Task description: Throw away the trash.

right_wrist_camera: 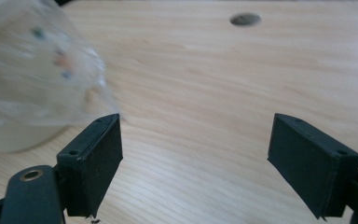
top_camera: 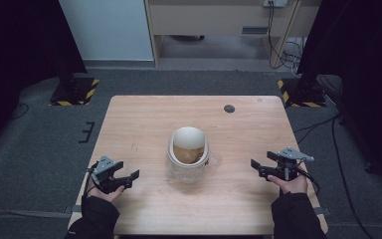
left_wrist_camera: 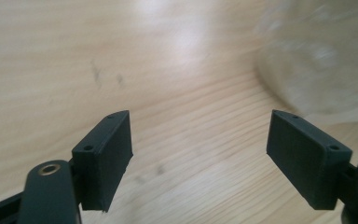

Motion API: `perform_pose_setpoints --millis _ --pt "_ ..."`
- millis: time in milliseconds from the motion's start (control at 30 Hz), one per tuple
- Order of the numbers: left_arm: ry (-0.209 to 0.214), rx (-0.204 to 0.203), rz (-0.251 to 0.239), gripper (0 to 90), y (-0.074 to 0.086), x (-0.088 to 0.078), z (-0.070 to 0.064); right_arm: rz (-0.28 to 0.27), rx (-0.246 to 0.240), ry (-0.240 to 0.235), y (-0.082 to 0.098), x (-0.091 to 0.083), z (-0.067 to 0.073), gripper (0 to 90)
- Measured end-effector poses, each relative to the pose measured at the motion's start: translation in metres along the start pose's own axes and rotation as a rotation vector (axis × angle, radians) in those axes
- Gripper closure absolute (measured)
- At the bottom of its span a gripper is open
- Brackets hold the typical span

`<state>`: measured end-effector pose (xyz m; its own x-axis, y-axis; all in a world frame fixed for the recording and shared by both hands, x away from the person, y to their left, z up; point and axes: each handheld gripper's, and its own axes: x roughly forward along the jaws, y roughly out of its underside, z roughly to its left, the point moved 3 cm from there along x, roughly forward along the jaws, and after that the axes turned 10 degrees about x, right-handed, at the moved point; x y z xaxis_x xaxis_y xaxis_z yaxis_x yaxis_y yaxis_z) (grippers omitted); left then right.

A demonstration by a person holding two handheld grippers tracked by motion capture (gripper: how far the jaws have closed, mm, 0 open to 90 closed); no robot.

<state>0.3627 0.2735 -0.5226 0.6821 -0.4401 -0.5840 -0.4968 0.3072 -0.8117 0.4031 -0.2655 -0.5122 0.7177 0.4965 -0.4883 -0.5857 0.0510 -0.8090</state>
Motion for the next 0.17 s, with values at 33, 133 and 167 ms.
perform_pose_setpoints --millis 33,133,167 --pt "-0.004 -0.002 0.008 19.0 0.001 0.001 0.001 0.014 0.007 0.015 0.003 0.001 -0.005 17.2" --pt "-0.026 0.01 0.06 17.6 0.008 0.005 0.006 0.048 -0.006 0.051 0.008 0.004 -0.014 16.3" --pt "-0.032 0.013 0.074 16.6 0.009 0.006 0.007 0.057 -0.013 0.06 0.009 0.004 -0.016 16.1"
